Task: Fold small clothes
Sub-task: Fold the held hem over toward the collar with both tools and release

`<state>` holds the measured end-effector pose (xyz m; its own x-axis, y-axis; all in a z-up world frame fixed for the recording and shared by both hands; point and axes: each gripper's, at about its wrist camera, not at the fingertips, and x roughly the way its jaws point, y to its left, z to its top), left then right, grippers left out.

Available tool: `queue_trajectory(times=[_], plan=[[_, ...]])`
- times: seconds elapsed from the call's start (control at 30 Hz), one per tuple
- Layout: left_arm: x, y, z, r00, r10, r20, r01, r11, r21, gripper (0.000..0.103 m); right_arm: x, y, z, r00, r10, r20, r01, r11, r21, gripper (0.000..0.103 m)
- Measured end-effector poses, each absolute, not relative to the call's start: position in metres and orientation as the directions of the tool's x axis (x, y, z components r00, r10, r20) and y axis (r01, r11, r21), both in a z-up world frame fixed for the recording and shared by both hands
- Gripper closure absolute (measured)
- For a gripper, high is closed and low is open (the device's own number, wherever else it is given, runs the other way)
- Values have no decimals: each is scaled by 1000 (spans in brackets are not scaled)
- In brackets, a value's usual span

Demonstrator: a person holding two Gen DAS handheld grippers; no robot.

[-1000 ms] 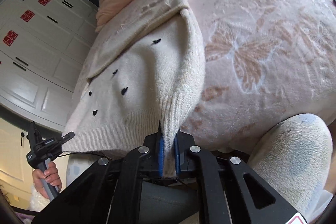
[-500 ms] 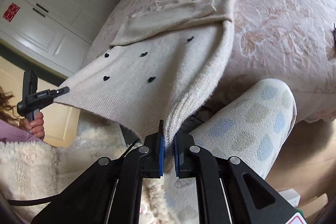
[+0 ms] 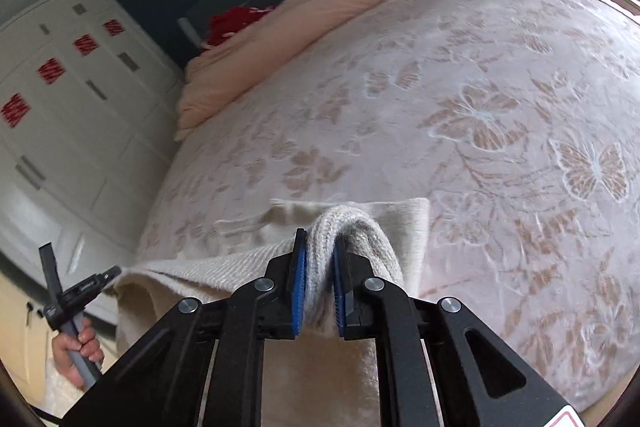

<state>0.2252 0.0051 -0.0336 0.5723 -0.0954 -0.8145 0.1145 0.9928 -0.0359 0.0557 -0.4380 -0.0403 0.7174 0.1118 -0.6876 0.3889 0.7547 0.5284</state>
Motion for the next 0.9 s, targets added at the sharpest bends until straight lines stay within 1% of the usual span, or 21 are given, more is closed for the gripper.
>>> queue_trajectory(times=[0.03, 0.07, 0.1, 0.13, 0.17, 0.23, 0.27, 0.3, 0.33, 0.4, 0.47, 0.53, 0.57, 0.6, 0.63, 0.67, 0.73, 0.77, 0.83, 0.87, 0.9], plan=[[235, 3, -47, 574, -33, -818, 88, 996, 22, 80, 58, -442, -52, 708, 75, -702, 440, 731, 522, 82], [241, 5, -57, 581, -17, -814, 85, 996, 39, 79, 55, -446, -57, 719, 55, -693, 460, 710, 533, 79], [244, 10, -62, 580, -18, -814, 74, 997, 31, 77, 49, -451, -59, 743, 47, -667, 461, 687, 561, 68], [246, 20, -64, 575, -29, -818, 53, 999, 2, 67, 41, -453, -58, 759, 28, -651, 463, 678, 570, 60], [244, 28, -63, 575, -49, -816, 41, 999, -31, 56, 31, -453, -55, 765, -1, -644, 472, 682, 559, 49], [232, 43, -55, 592, -104, -800, 44, 994, -97, 52, 12, -450, -51, 767, -17, -641, 464, 706, 536, 48], [223, 47, -52, 596, -140, -791, 68, 990, -124, 43, 4, -447, -51, 768, -10, -640, 453, 715, 532, 46], [214, 49, -50, 595, -166, -787, 88, 986, -141, 29, -2, -442, -53, 766, 2, -643, 442, 724, 529, 44], [209, 50, -53, 589, -185, -786, 105, 983, -153, 23, -7, -436, -57, 757, 15, -653, 435, 734, 522, 42], [204, 42, -64, 563, -223, -796, 146, 975, -169, 21, -8, -422, -70, 729, 47, -683, 420, 758, 500, 36], [205, 23, -79, 536, -219, -815, 204, 971, -126, 21, 0, -411, -86, 691, 51, -721, 420, 784, 457, 36], [211, 8, -92, 522, -202, -829, 233, 968, -89, 34, 11, -407, -98, 670, 59, -740, 421, 791, 444, 36], [216, 2, -98, 500, -210, -840, 243, 965, -97, 57, 17, -406, -102, 669, 74, -740, 416, 787, 455, 36], [222, -1, -104, 467, -222, -856, 242, 963, -117, 91, 25, -406, -105, 667, 86, -740, 410, 787, 461, 52], [228, -3, -108, 429, -237, -872, 230, 962, -148, 96, 31, -406, -108, 659, 101, -745, 406, 786, 465, 72], [231, -1, -106, 426, -246, -871, 206, 963, -172, 97, 37, -408, -108, 643, 122, -756, 409, 779, 475, 95], [226, 10, -74, 511, -266, -818, 186, 963, -197, 98, 32, -413, -82, 724, 146, -674, 362, 752, 552, 96], [220, 18, -53, 557, -273, -784, 188, 961, -201, 98, 26, -414, -60, 765, 136, -630, 332, 755, 566, 96], [218, 36, -31, 584, -261, -769, 150, 965, -215, 98, 15, -412, -27, 814, 100, -572, 295, 778, 555, 96], [222, 43, -32, 574, -242, -783, 120, 970, -212, 98, 14, -413, -25, 817, 90, -569, 294, 783, 548, 96], [227, 47, -40, 559, -193, -806, 82, 981, -178, 98, 19, -414, -34, 791, 79, -607, 318, 794, 518, 96]])
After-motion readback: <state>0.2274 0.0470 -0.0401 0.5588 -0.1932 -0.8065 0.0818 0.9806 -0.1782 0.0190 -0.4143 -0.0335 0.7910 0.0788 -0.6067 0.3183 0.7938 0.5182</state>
